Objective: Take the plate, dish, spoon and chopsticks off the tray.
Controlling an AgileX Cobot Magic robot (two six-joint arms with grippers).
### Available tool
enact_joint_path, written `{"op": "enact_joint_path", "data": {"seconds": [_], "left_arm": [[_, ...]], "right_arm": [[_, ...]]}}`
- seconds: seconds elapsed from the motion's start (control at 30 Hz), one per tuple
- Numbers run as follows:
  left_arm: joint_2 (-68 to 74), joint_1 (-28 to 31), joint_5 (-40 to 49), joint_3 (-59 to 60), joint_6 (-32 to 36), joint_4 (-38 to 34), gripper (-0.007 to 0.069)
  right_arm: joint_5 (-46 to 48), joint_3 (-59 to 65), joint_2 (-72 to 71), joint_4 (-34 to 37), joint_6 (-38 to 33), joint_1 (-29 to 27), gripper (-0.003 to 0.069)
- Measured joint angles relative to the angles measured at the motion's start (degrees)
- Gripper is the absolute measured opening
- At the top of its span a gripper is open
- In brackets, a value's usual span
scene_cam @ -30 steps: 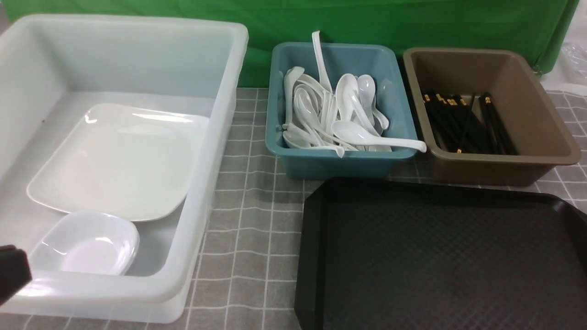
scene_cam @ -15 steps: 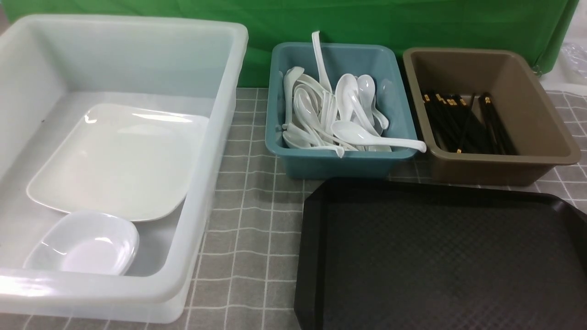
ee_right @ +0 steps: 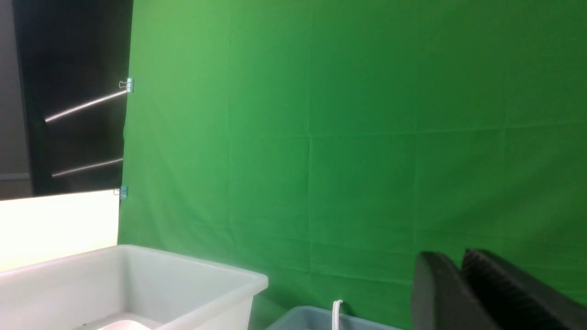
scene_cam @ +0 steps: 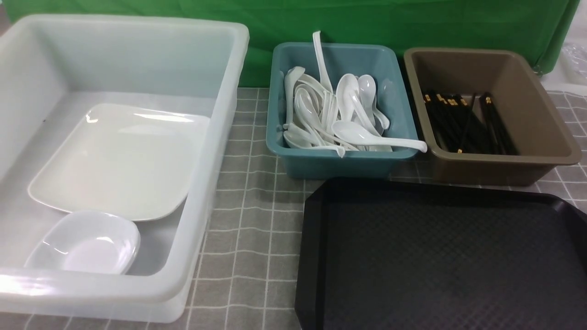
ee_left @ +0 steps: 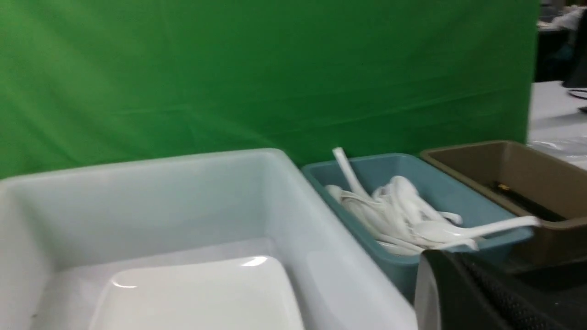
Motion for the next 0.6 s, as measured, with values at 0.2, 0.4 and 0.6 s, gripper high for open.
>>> {"op": "enact_joint_path", "data": {"seconds": [0.2,0.4,0.6], "left_arm": [[-8.34,10.18,-8.14,16.54,-0.68,0.87,0.0002],[-9.68,14.48,-6.57,23.0,-0.74,0.87,0.0002],[-9.76,14.98,-4.62,23.21,-0.8,0.8,0.0002]], "right_arm": [[0.01,0.0,0.0,0.0,0.0,0.0,0.0129],[-0.05,0.0,-0.02,0.05,0.0,0.0,0.0139],[-0.05,0.0,-0.02,0.05,0.0,0.0,0.016]]}}
